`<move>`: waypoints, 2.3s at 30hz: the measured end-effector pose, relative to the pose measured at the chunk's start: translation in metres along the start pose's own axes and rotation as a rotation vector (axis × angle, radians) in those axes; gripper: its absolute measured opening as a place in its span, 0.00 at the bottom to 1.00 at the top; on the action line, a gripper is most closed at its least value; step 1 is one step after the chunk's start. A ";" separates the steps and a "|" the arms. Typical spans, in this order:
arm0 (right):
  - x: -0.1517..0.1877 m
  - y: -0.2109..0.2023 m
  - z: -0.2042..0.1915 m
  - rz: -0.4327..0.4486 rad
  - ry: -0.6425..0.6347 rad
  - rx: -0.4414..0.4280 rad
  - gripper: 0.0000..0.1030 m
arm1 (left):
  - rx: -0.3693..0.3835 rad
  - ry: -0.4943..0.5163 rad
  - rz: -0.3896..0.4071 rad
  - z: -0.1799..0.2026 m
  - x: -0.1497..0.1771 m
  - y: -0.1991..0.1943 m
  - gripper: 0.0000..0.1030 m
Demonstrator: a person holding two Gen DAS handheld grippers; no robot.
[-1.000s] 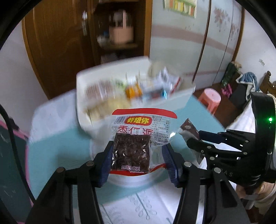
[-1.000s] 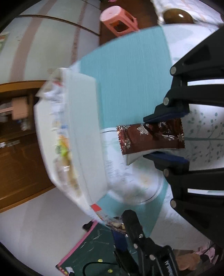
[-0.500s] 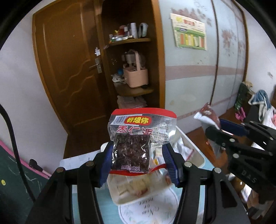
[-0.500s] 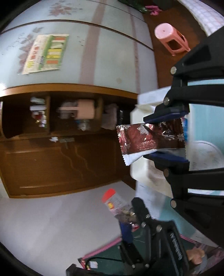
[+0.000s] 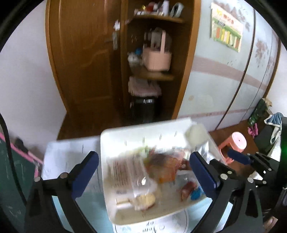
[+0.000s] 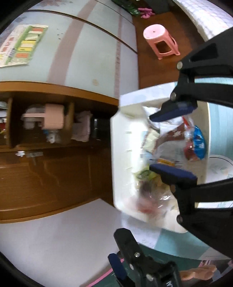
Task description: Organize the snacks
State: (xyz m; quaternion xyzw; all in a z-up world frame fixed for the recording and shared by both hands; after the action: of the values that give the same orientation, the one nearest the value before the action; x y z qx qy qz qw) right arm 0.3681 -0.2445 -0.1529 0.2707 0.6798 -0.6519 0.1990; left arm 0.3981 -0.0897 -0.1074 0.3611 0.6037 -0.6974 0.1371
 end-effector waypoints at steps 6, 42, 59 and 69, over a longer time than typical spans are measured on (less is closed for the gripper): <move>0.030 0.006 -0.011 -0.029 -0.011 -0.038 0.53 | -0.007 0.005 -0.067 -0.007 0.047 0.011 0.98; 0.124 -0.230 -0.029 0.181 0.121 -0.095 0.64 | -0.206 -0.020 0.121 0.020 0.163 -0.262 1.00; 0.201 -0.249 -0.050 0.107 0.134 -0.056 0.71 | -0.265 -0.097 0.070 0.016 0.221 -0.283 1.00; 0.200 -0.252 -0.046 0.114 0.145 0.005 0.72 | -0.293 -0.094 0.056 0.014 0.225 -0.281 1.00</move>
State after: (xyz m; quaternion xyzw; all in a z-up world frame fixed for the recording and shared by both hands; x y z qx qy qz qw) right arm 0.0590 -0.1784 -0.0786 0.3561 0.6741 -0.6199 0.1855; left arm 0.0593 0.0179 -0.0487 0.3206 0.6817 -0.6139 0.2358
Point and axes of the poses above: each gripper's, at about its wrist camera, not at the fingertips, and y roughly the way its jaws point, z to its right, x to its underside, the point moved 10 cm from there along y, roughly the way its jaws point, and after that the axes turned 4 degrees about y, right-handed, at the moved point
